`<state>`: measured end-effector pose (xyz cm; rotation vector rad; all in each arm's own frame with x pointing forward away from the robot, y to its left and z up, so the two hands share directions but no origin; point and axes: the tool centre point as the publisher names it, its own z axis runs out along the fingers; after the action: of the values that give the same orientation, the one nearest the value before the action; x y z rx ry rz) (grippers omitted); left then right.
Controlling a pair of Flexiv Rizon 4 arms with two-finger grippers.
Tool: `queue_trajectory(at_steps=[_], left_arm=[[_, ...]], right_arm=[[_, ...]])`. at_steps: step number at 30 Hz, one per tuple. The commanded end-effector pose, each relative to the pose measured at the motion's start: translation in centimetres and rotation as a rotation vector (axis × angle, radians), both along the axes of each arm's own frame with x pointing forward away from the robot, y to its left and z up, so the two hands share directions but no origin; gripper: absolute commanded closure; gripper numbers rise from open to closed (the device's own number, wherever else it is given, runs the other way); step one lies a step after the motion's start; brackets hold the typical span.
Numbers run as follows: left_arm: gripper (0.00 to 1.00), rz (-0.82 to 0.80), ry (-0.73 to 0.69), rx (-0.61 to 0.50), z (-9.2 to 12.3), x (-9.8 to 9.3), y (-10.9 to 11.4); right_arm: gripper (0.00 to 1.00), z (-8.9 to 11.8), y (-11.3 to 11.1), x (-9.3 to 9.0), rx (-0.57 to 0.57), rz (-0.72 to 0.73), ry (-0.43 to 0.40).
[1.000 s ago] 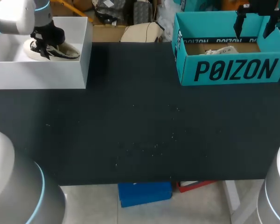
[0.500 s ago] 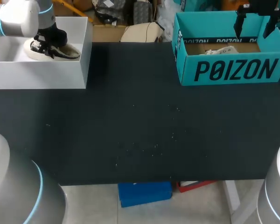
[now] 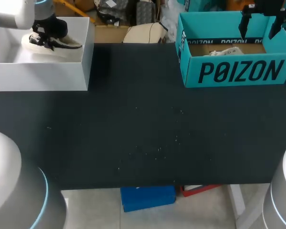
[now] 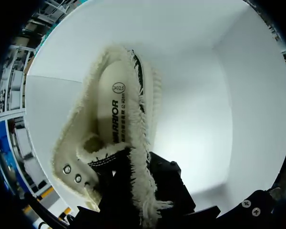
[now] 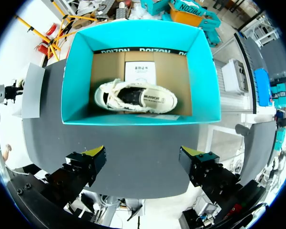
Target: Take the shoe out of the shoebox, open the shoe tongue, remove and reinsert the insole, then place the shoe into the shoebox
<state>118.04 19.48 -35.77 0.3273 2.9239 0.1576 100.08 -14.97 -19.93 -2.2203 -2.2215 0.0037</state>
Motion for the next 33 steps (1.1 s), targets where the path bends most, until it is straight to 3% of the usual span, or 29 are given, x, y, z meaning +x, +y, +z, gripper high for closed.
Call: queue_trajectory(at_steps=[1, 10, 18, 23, 27, 33], left_arm=[[1.00, 0.014, -0.070, 0.023, 5.8, -5.4, -1.0], [1.00, 0.107, -0.155, 0.044, 11.9, -10.2, -4.5], [1.00, 0.206, -0.266, 0.070, 17.8, -15.3, -10.2], [1.00, 0.243, -0.285, 0.090, 18.8, -18.2, -12.5], [1.00, 0.289, -0.317, 0.094, 20.8, -20.6, -15.1], [1.00, 0.364, -0.346, 0.037, 22.5, -24.1, -19.1]], right_arm=[[0.00, 0.0, 0.0, 0.0, 0.000, 0.000, 0.000], [0.00, 0.0, 0.0, 0.0, 0.000, 0.000, 0.000], [0.00, 0.0, 0.0, 0.0, 0.000, 0.000, 0.000], [0.00, 0.0, 0.0, 0.0, 0.000, 0.000, 0.000], [0.00, 0.0, 0.0, 0.0, 0.000, 0.000, 0.000], [0.00, 0.0, 0.0, 0.0, 0.000, 0.000, 0.000]])
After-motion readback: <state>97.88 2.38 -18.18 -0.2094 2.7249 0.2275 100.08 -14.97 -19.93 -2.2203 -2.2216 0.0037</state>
